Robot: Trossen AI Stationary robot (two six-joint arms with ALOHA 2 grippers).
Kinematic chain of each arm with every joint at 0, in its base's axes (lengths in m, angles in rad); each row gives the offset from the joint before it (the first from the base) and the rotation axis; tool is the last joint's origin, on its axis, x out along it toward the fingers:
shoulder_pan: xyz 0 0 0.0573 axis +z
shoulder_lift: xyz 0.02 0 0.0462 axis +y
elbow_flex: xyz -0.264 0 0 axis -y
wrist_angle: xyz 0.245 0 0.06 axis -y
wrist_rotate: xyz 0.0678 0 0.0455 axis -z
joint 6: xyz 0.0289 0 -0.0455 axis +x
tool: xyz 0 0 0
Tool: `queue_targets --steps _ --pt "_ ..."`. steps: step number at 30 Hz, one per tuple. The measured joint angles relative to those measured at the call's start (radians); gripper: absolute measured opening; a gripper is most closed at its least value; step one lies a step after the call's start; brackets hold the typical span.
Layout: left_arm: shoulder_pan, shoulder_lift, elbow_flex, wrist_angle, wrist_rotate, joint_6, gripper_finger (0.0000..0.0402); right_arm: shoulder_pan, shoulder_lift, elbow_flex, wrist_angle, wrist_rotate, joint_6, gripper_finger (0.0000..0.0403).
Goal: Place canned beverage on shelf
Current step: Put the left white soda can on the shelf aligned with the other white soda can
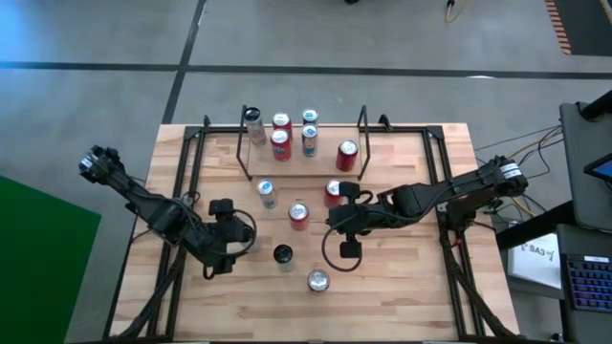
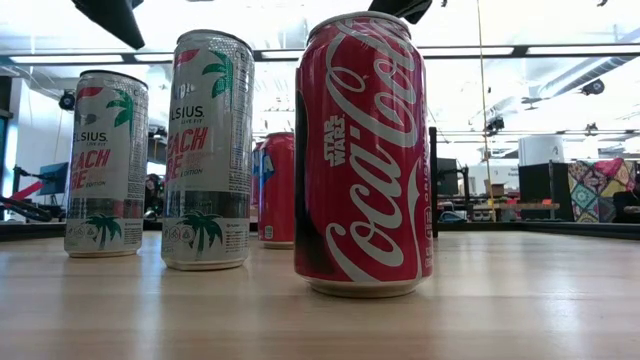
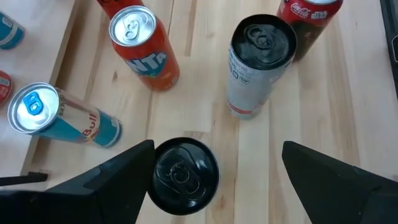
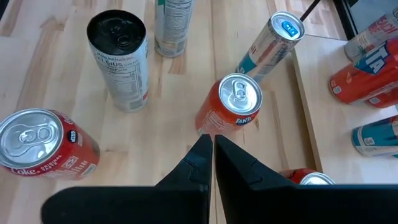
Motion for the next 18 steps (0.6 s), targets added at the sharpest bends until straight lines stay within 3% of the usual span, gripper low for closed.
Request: queue_targets --steps 7,14,18 --pt "0.000 -0.002 -0.002 -0.004 0.000 0.000 0.0344 0.006 0.000 0.000 0.000 0.000 0.014 0.0009" --pt "0.000 0.003 -0.003 -0.055 0.004 -0.040 0.0394 0.010 0.000 0.000 0.000 0.000 0.022 0.0009" --pt "-0.002 0.015 -0.003 -0.057 0.004 -0.063 0.0386 0.011 0.000 -0.002 0.000 0.000 0.023 0.0009"
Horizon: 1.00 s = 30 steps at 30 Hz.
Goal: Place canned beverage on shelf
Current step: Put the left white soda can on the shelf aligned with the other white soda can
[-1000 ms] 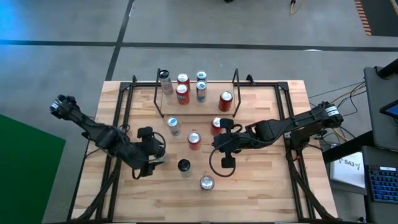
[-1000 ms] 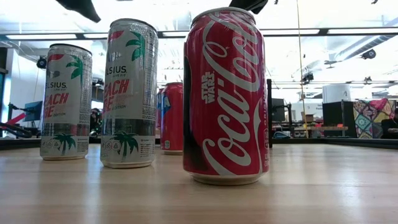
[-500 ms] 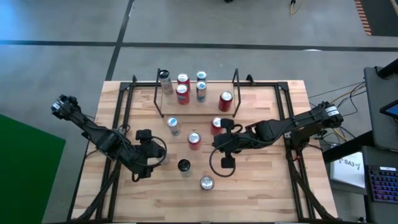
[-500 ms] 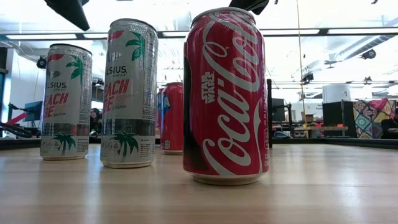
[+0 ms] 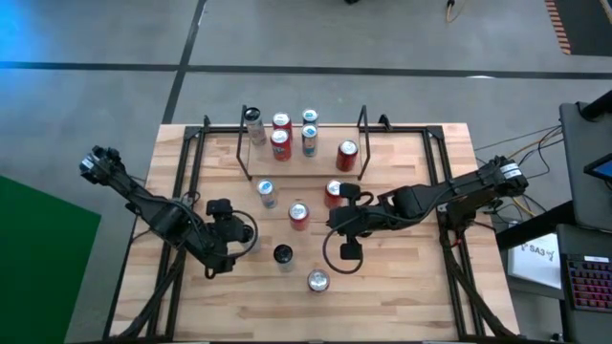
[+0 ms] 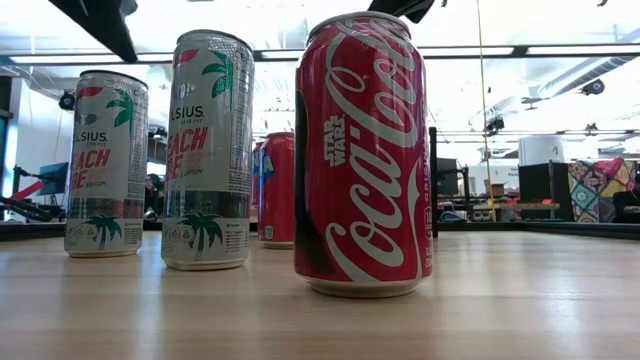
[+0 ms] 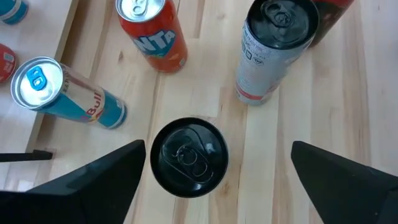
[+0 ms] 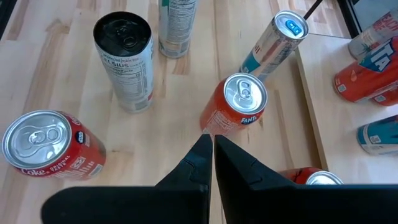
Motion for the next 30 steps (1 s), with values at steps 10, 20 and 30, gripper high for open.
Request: queue_targets --steps 10,20,30 --pt "0.003 0.056 -0.005 -0.002 -0.021 0.002 0.0366 0.000 0.000 -0.008 0.000 0.000 0.004 0.0009" --pt "0.024 0.087 -0.041 -0.003 -0.045 0.000 0.0366 0.000 0.003 -0.028 0.002 0.000 0.031 0.0009" --pt "0.030 0.106 -0.047 0.002 -0.045 -0.001 0.0365 0.000 0.003 -0.034 0.013 0.000 0.036 0.0009"
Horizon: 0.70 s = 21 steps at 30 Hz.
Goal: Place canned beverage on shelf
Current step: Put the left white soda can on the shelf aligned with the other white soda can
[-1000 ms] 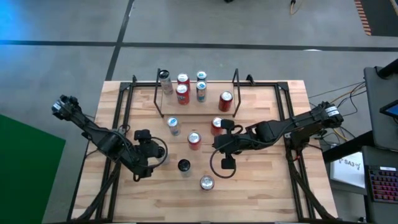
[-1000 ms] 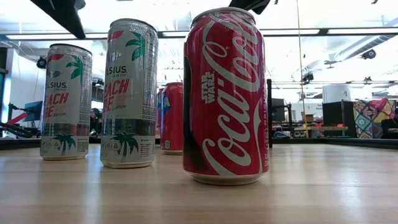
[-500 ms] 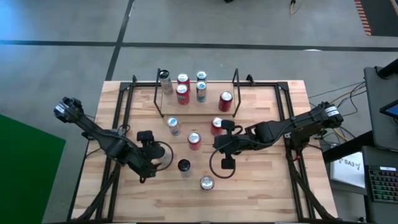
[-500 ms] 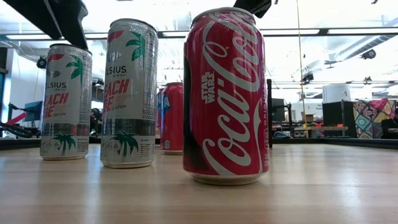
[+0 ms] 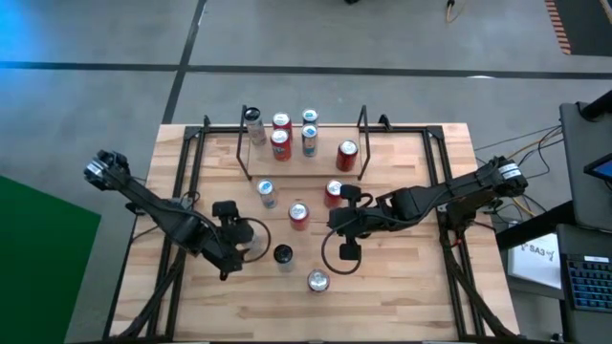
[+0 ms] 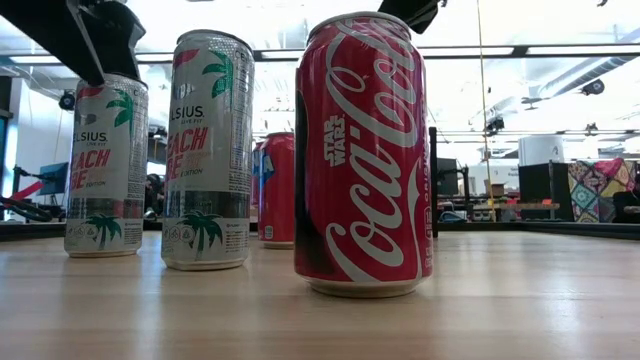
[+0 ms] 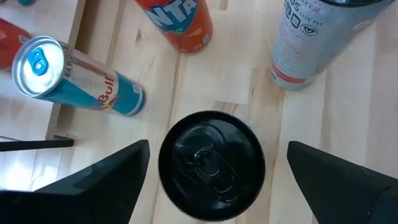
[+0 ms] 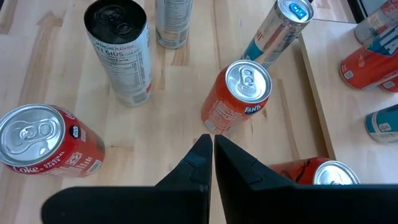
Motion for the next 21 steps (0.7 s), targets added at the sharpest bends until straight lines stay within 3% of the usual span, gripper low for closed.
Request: queue_targets --steps 12,21 --pt "0.005 0.070 -0.043 0.050 0.000 -0.008 0.0359 0.000 0.000 -0.003 0.002 0.000 0.010 0.0009" --pt "0.005 0.078 -0.045 0.050 0.000 -0.006 0.0313 0.000 0.000 -0.006 0.002 0.000 0.013 0.0009"
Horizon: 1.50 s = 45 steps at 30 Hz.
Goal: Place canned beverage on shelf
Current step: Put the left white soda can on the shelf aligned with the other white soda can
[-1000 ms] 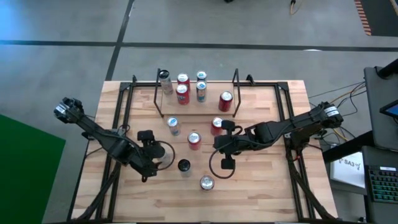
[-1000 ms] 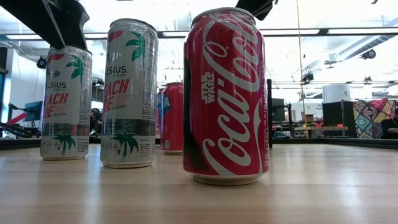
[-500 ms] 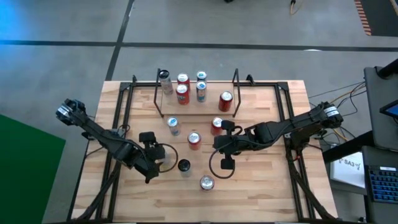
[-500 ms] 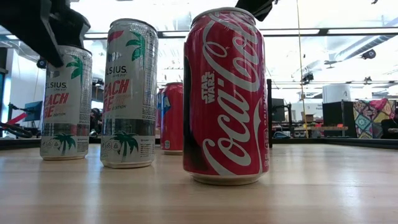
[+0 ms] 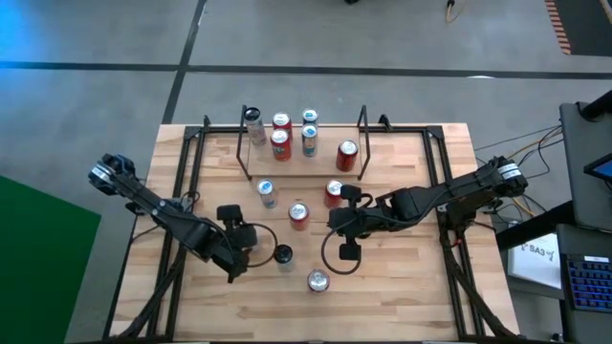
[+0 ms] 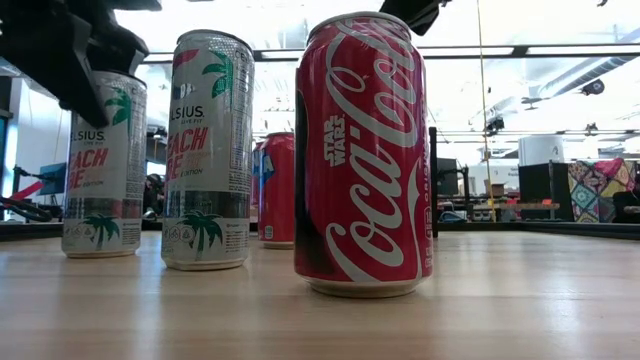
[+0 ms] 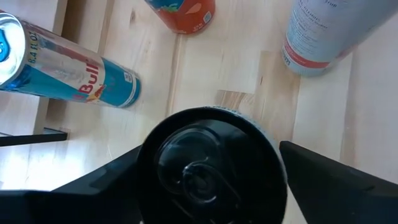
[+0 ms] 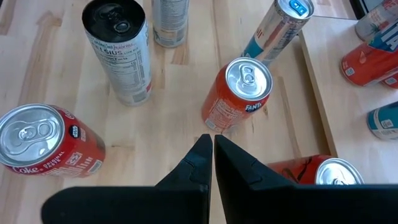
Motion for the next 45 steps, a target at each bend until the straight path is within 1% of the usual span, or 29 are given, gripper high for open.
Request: queue_targets --steps 6,12,15,19,24,31,38,45 --pt "0.000 -0.022 0.000 0.001 0.013 0.000 0.0256 0.000 0.000 -0.002 0.000 0.000 0.000 0.0009" --pt "0.000 -0.039 0.000 -0.007 0.025 0.003 0.0253 0.000 0.000 -0.002 0.000 0.000 0.003 0.0009" --pt "0.000 -0.041 0.025 -0.035 0.030 0.007 0.0253 0.000 0.000 -0.002 0.000 0.000 0.003 0.0009" --pt "0.000 -0.042 0.092 -0.081 0.029 0.025 0.0252 0.000 0.000 -0.002 0.000 0.000 0.002 0.0009" --pt "0.000 -0.042 0.203 -0.166 0.006 0.088 0.0252 0.000 0.000 -0.002 0.000 -0.004 -0.002 0.0009" --pt "0.007 -0.044 0.362 -0.252 -0.068 0.227 0.0251 0.000 0.000 -0.002 -0.001 -0.008 -0.008 0.0009" --pt "0.078 -0.053 0.451 -0.289 -0.069 0.384 0.0251 0.000 0.000 -0.002 -0.001 -0.010 -0.024 0.0009" --pt "0.234 -0.110 0.458 -0.289 -0.068 0.552 0.0251 0.000 0.000 -0.002 -0.001 -0.011 -0.024 0.0009"
